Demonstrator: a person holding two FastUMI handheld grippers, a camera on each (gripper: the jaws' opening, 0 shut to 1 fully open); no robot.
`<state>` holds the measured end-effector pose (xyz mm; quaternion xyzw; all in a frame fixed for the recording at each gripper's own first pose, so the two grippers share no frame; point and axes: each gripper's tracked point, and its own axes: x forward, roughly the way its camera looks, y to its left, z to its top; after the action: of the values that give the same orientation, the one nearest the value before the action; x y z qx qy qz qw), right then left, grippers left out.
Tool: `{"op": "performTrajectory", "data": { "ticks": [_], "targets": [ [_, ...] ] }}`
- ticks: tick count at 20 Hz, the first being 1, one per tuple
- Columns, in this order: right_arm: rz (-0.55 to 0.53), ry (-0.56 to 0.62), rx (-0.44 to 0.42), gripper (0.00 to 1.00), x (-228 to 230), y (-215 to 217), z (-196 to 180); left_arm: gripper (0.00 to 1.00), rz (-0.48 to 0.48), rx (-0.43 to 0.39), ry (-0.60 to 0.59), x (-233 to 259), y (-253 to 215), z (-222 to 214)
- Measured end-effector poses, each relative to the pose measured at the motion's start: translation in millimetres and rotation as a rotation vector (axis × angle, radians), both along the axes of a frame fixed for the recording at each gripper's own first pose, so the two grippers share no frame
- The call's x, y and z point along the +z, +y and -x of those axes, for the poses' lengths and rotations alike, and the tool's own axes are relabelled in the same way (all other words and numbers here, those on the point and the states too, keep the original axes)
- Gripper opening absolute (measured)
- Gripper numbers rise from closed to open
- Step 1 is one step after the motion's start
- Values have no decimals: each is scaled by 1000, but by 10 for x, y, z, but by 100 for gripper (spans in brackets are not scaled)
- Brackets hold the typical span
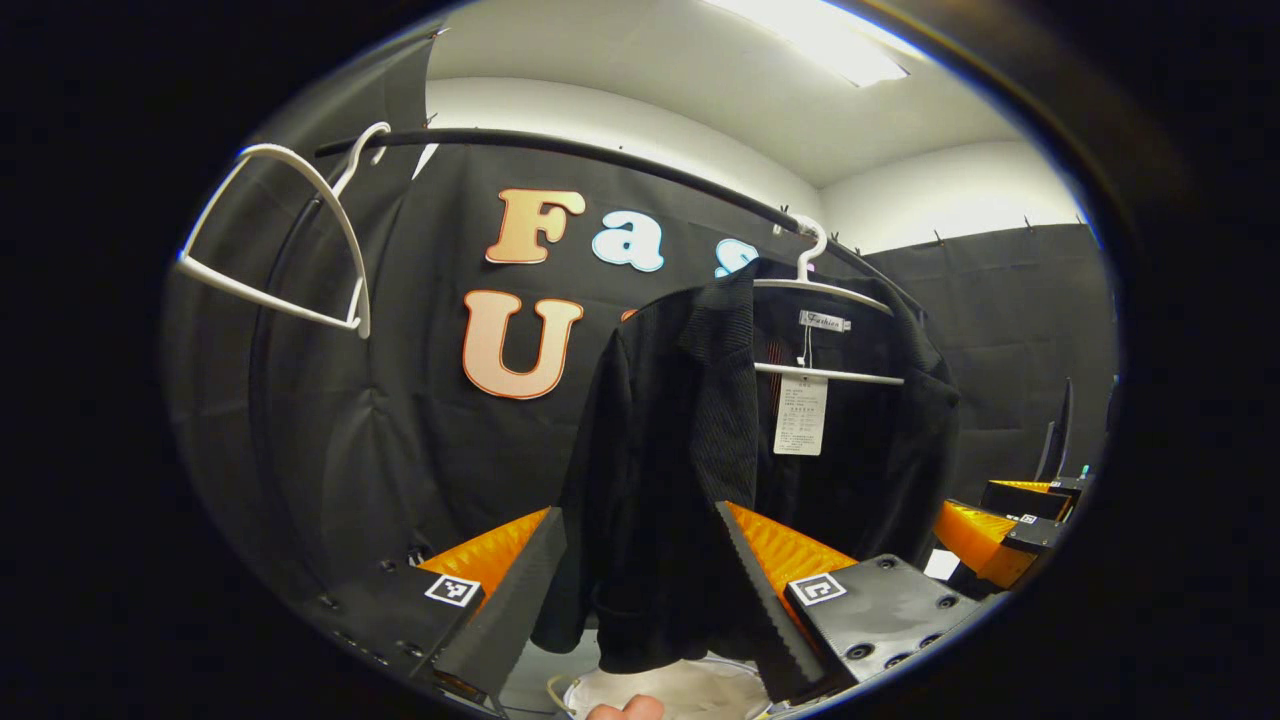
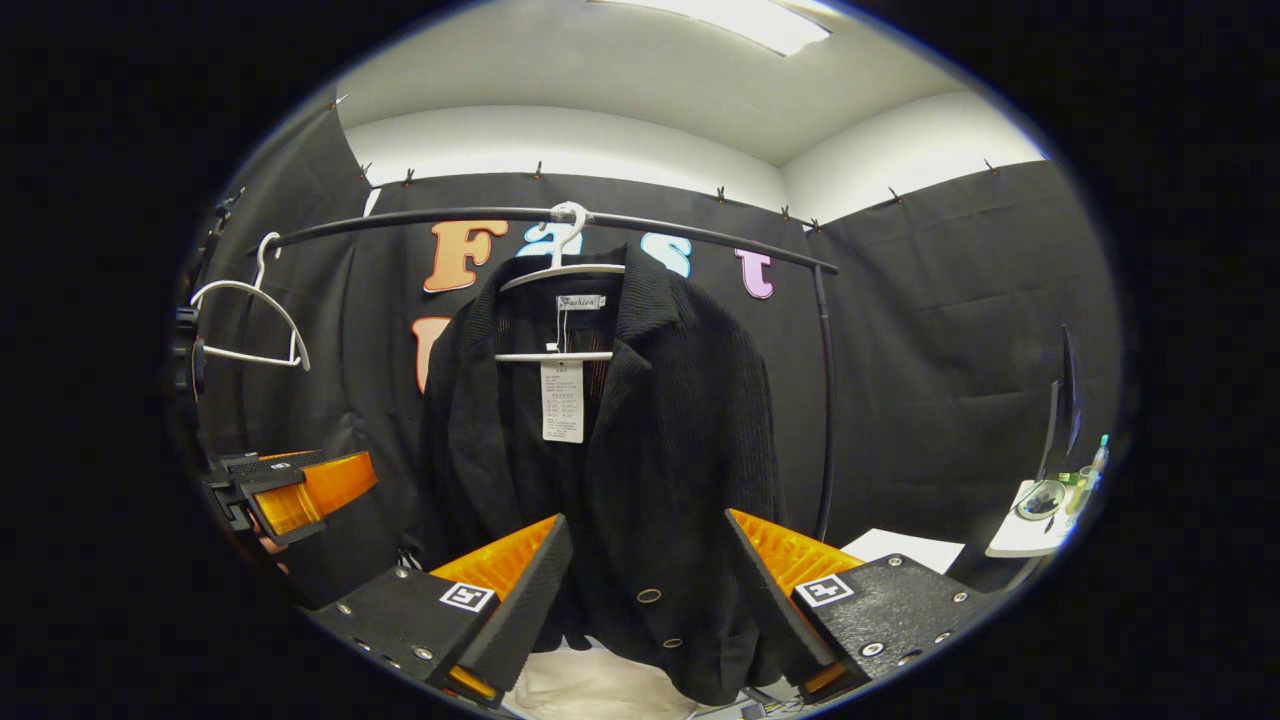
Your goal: Grasp the clothes on the hanger with both hands and then place them into the laundry hamper below.
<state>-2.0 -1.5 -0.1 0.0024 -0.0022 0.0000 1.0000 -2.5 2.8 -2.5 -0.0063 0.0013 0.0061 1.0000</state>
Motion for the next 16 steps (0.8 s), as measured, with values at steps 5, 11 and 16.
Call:
{"op": "performTrajectory", "data": {
  "ticks": [5,11,16],
  "targets": [
    [-4,-1,3,94,-7,28,-13,96,7,-4,1,-3,-20,-10],
    [-15,11,-1,94,-59,59,-57,96,28,-10,17,-60,-8,15],
    [-19,11,19,90,-128,247,-305,96,15,-3,8,-20,18,31]
  ]
}}
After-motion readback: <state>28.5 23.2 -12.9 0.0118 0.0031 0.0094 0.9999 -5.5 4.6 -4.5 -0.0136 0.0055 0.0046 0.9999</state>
